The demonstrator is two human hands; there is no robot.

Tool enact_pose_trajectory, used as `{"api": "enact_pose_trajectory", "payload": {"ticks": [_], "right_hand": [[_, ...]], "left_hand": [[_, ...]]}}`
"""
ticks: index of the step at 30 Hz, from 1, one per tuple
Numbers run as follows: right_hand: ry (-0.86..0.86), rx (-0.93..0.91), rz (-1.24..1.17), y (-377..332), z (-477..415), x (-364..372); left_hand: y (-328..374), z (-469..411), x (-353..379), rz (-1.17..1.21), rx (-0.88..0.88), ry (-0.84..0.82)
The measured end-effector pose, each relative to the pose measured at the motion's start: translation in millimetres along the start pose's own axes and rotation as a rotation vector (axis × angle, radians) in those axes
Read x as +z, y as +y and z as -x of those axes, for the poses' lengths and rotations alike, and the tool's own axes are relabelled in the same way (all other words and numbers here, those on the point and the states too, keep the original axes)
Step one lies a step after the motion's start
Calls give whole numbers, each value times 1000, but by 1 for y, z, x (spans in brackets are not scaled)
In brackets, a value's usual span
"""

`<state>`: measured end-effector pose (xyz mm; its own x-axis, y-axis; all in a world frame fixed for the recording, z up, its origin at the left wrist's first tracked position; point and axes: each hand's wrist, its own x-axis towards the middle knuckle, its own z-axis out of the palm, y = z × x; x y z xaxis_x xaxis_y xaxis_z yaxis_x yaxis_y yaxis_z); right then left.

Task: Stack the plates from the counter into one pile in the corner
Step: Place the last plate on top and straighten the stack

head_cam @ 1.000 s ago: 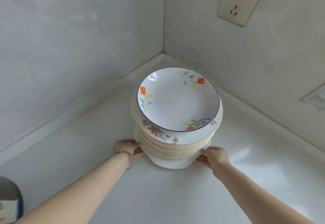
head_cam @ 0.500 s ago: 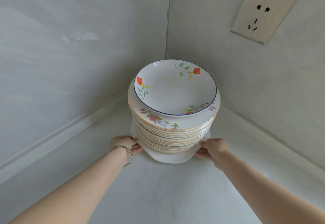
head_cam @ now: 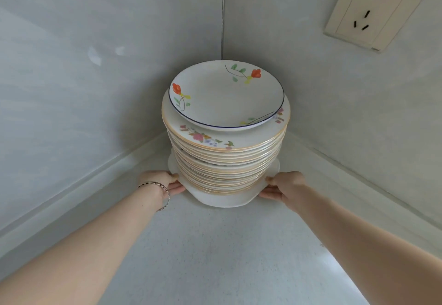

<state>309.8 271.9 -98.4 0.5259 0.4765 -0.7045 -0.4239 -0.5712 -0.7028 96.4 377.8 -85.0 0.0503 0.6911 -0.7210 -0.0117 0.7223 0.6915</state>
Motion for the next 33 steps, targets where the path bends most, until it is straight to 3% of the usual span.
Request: {"api": "enact_pose_trajectory", "payload": {"ticks": [8, 13, 16, 18, 20, 22, 26, 33], "right_hand": [[-8, 0, 22, 5, 8, 0], [22, -7, 490, -12, 36, -17], [167, -320, 512, -50, 51, -33], [278, -543, 465, -83, 68, -33], [241, -668, 462, -113, 86, -22], [187, -691, 568, -132, 97, -4], [148, -521, 768, -135, 98, 18], [93, -503, 551, -120, 92, 18]], "left_hand": [[-5, -2, -5, -1, 56, 24], [25, 15, -23, -152, 279, 284], [68, 59, -23, -384, 621, 426], [94, 89, -14, -450, 814, 374], [114, 107, 2, -562, 933, 298], [124, 110, 19, -713, 935, 241], [115, 102, 43, -883, 759, 220], [92, 86, 37, -857, 795, 239]]}}
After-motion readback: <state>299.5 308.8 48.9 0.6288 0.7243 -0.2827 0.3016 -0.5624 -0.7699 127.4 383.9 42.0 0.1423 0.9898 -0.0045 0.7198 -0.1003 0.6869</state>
